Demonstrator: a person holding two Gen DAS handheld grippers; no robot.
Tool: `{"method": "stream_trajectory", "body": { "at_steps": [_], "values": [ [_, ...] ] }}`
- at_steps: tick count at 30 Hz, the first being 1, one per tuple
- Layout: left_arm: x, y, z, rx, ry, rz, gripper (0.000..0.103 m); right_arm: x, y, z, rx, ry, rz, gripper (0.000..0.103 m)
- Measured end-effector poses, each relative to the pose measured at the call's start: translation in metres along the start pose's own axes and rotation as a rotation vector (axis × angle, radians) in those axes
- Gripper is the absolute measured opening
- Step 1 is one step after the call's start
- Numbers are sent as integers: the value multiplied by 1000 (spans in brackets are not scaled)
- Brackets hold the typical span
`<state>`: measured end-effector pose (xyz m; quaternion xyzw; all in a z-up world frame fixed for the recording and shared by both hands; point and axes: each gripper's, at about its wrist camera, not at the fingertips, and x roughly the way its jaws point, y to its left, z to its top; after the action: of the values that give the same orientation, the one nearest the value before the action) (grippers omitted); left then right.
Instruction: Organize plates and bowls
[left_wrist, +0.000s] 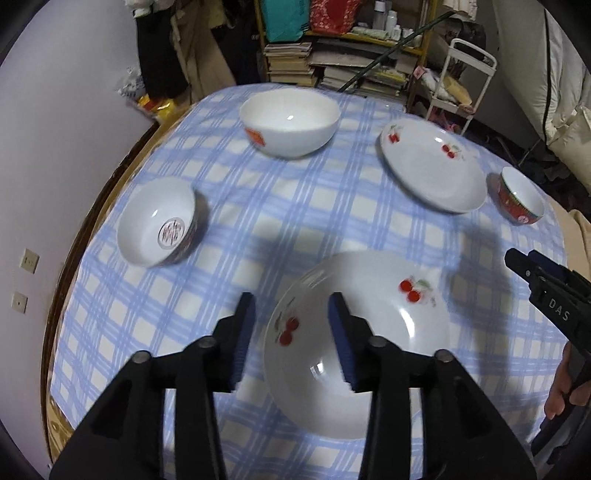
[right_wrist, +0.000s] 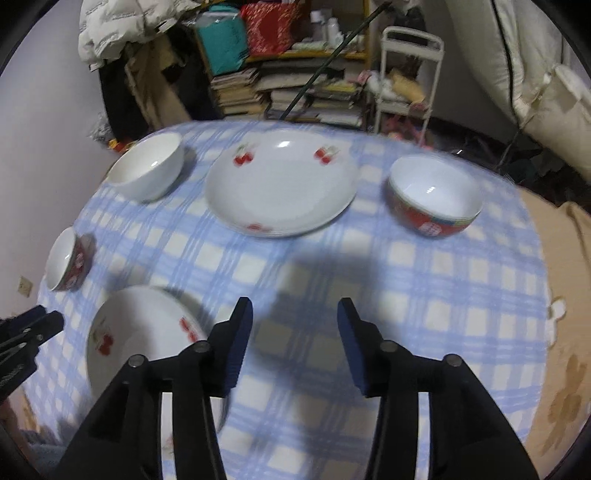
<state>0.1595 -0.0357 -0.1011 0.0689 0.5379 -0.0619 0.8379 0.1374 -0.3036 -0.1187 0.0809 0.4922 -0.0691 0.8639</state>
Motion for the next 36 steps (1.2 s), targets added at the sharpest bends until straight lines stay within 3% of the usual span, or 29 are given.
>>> {"method": "stream_trajectory", "body": {
  "at_steps": [4, 6, 8, 14, 18, 31, 36],
  "values": [
    [-7, -10, 16, 15, -28, -9, 53, -6, -11, 14, 18, -17, -3, 65],
    [-9, -13, 25, 26, -34, -3, 60, -7, -15, 23, 24, -27, 1, 76],
    [-8, -17, 35, 25, -46, 13, 79, -8, -15, 32, -4, -50, -32, 84],
    [6, -24, 58, 18, -33, 26, 82, 3, -26, 58, 14, -54, 2, 99],
    [21, -27, 73, 5, -28, 49, 82, 15, -27, 73, -8, -49, 25, 99],
    [71, -50, 133, -11, -45, -16, 82, 63, -45, 139, -44, -44, 54, 99],
    [101, -66, 144, -7, -2, -22, 82, 86, -59, 155, -49, 3, 56, 86]
  ]
}}
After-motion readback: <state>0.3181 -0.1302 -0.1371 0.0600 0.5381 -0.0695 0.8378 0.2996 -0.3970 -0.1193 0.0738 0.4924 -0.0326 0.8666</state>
